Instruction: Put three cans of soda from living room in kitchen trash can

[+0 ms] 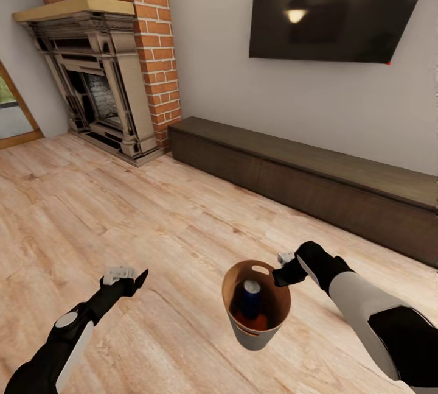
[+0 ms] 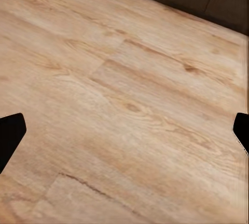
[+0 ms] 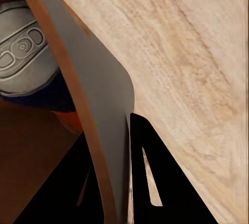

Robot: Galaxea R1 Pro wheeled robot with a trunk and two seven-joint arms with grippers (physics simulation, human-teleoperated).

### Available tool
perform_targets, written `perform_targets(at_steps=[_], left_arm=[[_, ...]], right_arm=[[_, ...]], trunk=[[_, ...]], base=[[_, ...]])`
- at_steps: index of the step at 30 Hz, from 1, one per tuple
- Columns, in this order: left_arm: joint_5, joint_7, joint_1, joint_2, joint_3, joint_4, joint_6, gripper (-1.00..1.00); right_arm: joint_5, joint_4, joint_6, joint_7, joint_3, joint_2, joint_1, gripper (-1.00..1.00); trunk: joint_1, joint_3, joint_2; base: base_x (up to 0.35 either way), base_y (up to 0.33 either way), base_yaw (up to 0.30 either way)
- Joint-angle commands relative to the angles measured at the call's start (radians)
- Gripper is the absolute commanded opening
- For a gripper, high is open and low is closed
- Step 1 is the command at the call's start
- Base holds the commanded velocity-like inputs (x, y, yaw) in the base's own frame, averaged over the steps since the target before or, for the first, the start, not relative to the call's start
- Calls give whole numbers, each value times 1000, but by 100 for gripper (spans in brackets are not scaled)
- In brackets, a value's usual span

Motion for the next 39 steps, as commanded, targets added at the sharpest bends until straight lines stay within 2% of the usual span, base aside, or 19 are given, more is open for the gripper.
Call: perform_targets(at_steps=[1, 6, 14, 39], left_arm=[[0, 0, 1, 0, 0, 0, 0, 100], [0, 1, 4, -1, -1, 0, -1, 100], [0, 0, 5, -1, -2, 0, -2, 100], [-1, 1, 5, -1, -2, 2, -3, 100]], right_arm=[[-21, -6, 6, 7, -5, 1, 2, -100], [-21, -75, 7, 8, -6, 1, 36, -100], [-22, -91, 7, 8, -4, 5, 46, -100], [-20, -95, 8, 6, -6, 10, 60, -100]], trunk=[[0, 0, 0], [0, 0, 0], [0, 0, 0], [0, 0, 0]], base=[[0, -275, 0], [0, -283, 0], [-93, -236, 0], [-293, -25, 0]])
